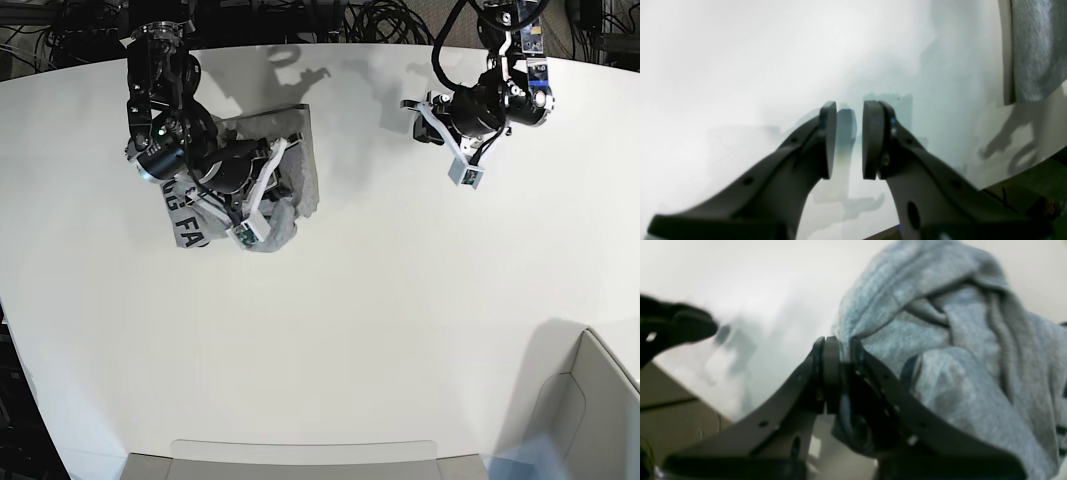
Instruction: Fold the T-shirt properly
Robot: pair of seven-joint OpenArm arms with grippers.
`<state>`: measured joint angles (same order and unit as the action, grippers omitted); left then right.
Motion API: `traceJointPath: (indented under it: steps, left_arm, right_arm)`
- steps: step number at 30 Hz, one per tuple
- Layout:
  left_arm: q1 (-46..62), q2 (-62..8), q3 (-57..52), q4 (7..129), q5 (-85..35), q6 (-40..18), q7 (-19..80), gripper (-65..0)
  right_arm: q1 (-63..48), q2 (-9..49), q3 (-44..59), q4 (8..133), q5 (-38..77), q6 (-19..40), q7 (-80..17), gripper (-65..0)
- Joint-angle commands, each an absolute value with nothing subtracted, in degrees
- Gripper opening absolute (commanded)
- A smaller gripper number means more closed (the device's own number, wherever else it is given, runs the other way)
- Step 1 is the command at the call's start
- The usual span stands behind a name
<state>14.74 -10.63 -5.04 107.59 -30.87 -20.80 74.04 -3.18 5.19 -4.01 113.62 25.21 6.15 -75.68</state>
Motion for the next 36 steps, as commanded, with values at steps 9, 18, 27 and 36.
traceJointPath:
  steps: [9,18,27,36]
  left_arm:
    - [14.37,-10.86,-5.05,108.44,-31.34,-21.05,73.45,-51.6]
    - [14.37,-10.68,-4.79,108.44,-31.34,-21.05,73.45,-51.5]
    - [14.29,-10.68,-4.88,108.35,-31.34,-21.05,73.27,-51.5]
    - [14.02,-10.42,-4.62,107.47,-31.34,-21.05,73.1,-51.5]
  right_arm:
    - [-0.57,5.23,-8.75,109.58,26.15,-5.05,-77.49,-51.2]
    - [-0.4,6.29,-16.84,116.7,26.42,-5.32,-77.41,-35.8]
    - [0.31,9.19,-13.41,118.37,26.42,-5.76,-77.32,-53.6]
    - [-0.22,13.32,-0.04,117.93,26.59,-5.67,-77.76,-65.0]
